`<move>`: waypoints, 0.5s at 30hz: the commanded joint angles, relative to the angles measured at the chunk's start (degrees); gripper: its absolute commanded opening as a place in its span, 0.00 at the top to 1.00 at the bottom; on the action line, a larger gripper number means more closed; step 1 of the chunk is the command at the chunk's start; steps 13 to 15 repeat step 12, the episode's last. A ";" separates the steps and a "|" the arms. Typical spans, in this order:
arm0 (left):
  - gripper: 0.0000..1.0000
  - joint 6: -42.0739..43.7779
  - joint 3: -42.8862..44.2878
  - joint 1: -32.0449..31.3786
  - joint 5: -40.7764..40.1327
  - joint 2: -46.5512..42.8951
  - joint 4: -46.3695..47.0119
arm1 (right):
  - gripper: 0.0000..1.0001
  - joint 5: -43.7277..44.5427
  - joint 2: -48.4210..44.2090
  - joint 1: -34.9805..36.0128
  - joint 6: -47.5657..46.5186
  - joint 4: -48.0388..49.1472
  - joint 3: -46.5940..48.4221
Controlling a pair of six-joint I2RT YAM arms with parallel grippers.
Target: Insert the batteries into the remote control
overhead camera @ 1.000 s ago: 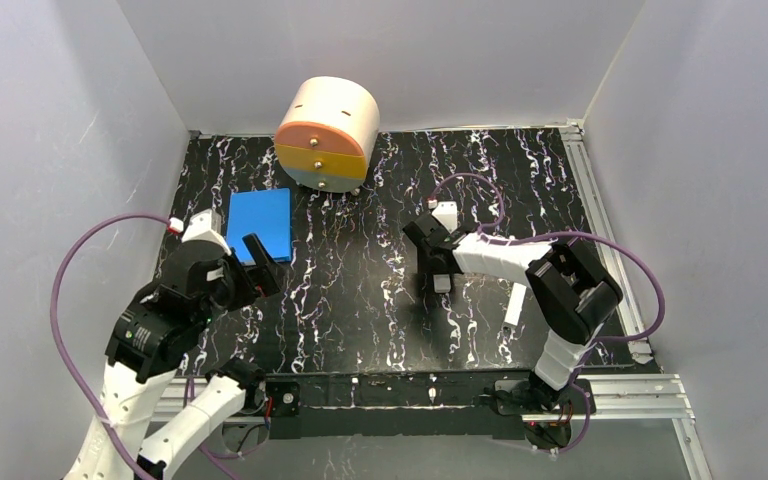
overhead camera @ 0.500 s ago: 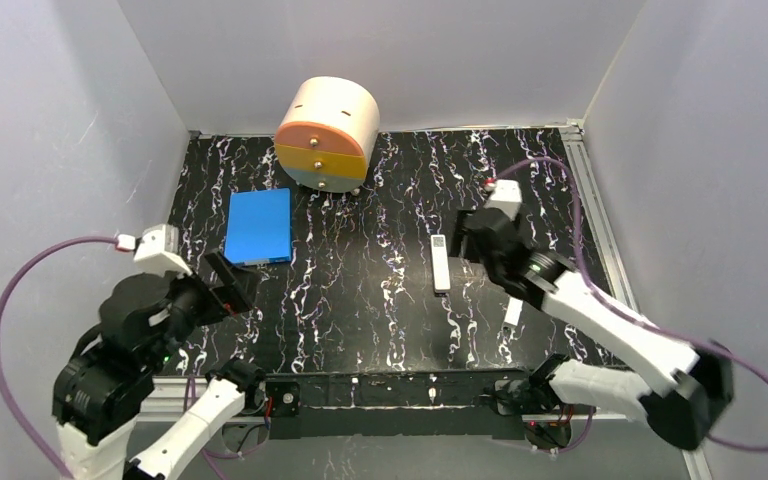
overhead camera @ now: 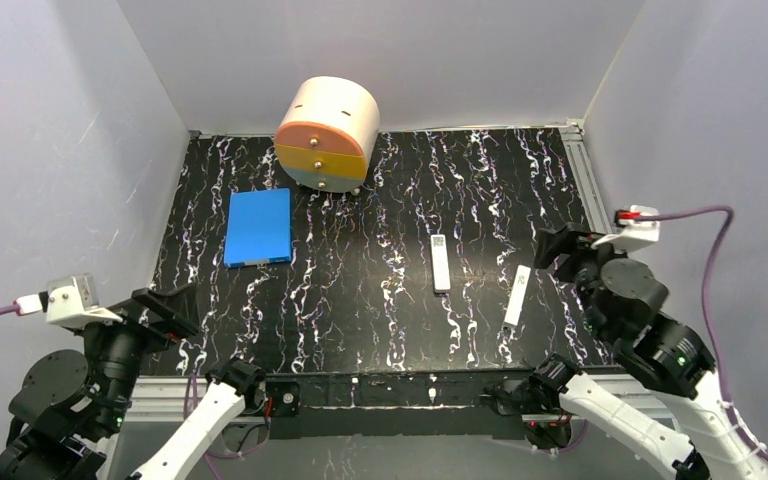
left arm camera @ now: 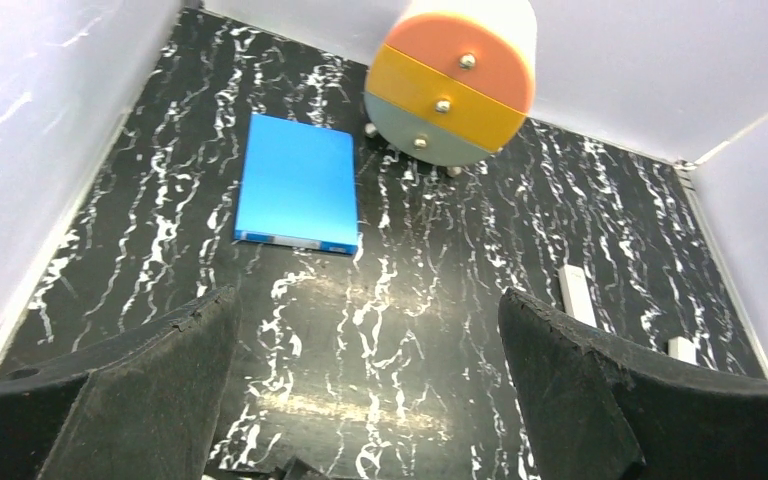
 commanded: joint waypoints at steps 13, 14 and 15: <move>0.02 -0.41 -1.57 0.20 -8.48 -0.96 -2.49 | 0.20 3.24 -7.36 -0.43 -4.07 3.04 5.53; 0.02 -0.41 -1.57 0.20 -8.48 -0.96 -2.49 | 0.20 3.24 -7.36 -0.43 -4.07 3.04 5.53; 0.02 -0.41 -1.57 0.20 -8.48 -0.96 -2.49 | 0.20 3.24 -7.36 -0.43 -4.07 3.04 5.53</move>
